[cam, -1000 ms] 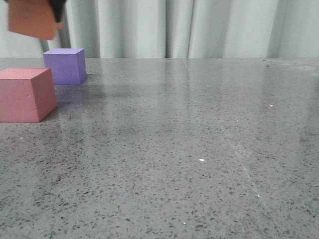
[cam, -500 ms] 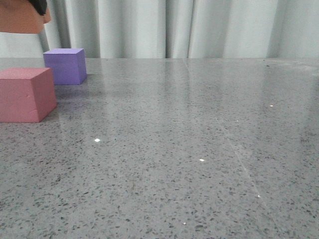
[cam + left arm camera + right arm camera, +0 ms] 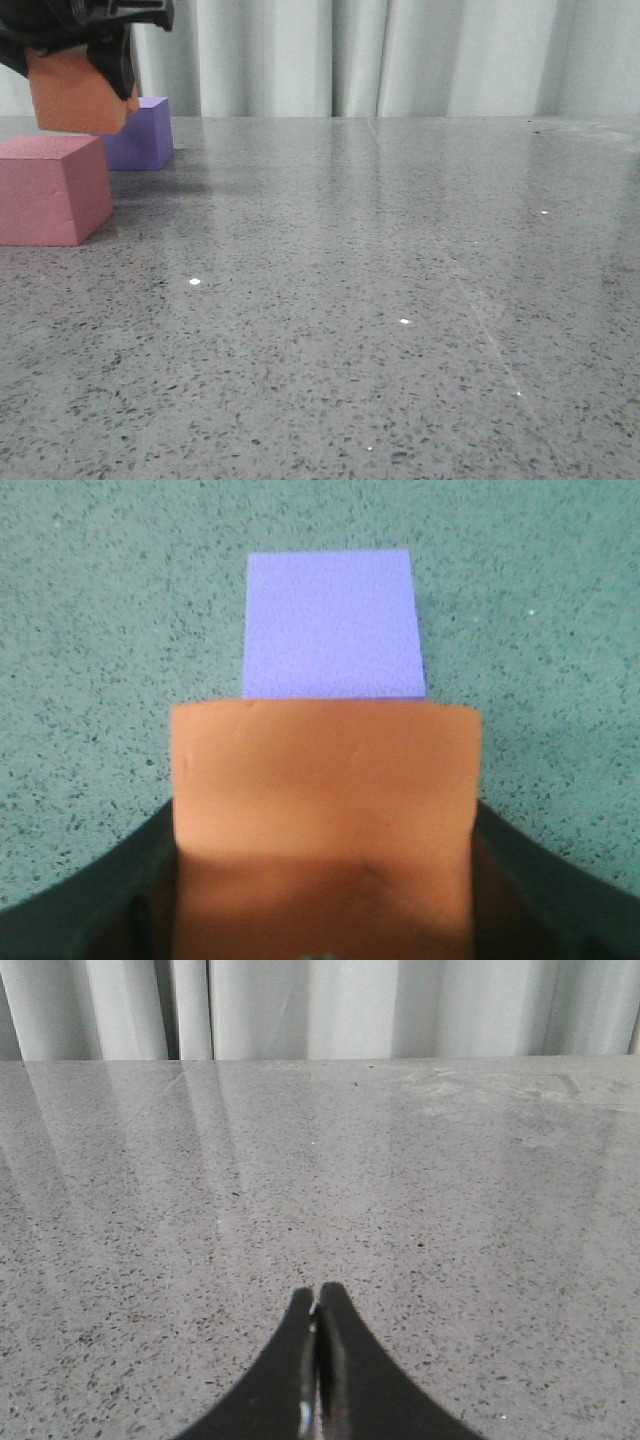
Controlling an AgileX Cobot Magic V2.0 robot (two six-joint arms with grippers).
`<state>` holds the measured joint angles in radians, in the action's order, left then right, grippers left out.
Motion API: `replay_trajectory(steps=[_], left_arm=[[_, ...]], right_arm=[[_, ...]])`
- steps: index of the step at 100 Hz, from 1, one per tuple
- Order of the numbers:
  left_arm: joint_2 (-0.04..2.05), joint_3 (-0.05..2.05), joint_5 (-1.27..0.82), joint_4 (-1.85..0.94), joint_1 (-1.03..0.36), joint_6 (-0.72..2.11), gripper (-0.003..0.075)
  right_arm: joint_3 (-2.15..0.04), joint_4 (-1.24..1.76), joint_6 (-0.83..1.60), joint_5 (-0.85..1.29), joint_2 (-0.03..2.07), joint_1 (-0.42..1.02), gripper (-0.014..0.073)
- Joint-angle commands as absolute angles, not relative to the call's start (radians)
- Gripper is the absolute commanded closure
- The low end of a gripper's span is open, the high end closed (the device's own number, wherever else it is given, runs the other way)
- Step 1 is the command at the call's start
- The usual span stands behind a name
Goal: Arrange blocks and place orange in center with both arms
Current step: 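Lift the orange cube and carry it beside the purple cube, then set the orange cube down between pink and purple blocks, open left gripper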
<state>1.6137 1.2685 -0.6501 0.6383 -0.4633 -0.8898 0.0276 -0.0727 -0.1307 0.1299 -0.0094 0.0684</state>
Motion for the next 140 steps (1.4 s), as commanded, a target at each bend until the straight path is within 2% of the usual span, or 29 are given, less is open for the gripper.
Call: replay_trajectory(steps=[1, 67, 126, 135, 140], left_arm=[[1.595, 1.293, -0.600, 0.658, -0.460, -0.888, 0.0635], [1.700, 1.293, -0.631, 0.650, -0.460, -0.888, 0.0635], [1.710, 1.293, -0.691, 0.658, -0.462, -0.882, 0.0634], [1.710, 1.293, -0.687, 0.658, -0.462, -0.862, 0.0589], [1.710, 1.293, -0.687, 0.658, -0.462, -0.860, 0.0519]], right_arm=[[0.014, -0.074, -0.123, 0.038, -0.035, 0.064, 0.0661], [0.014, -0.074, -0.123, 0.038, -0.035, 0.064, 0.0661], [0.014, -0.074, -0.123, 0.038, -0.035, 0.064, 0.0661], [0.014, -0.074, -0.123, 0.038, -0.035, 0.064, 0.0661], [0.014, -0.074, -0.123, 0.038, -0.035, 0.064, 0.0661]])
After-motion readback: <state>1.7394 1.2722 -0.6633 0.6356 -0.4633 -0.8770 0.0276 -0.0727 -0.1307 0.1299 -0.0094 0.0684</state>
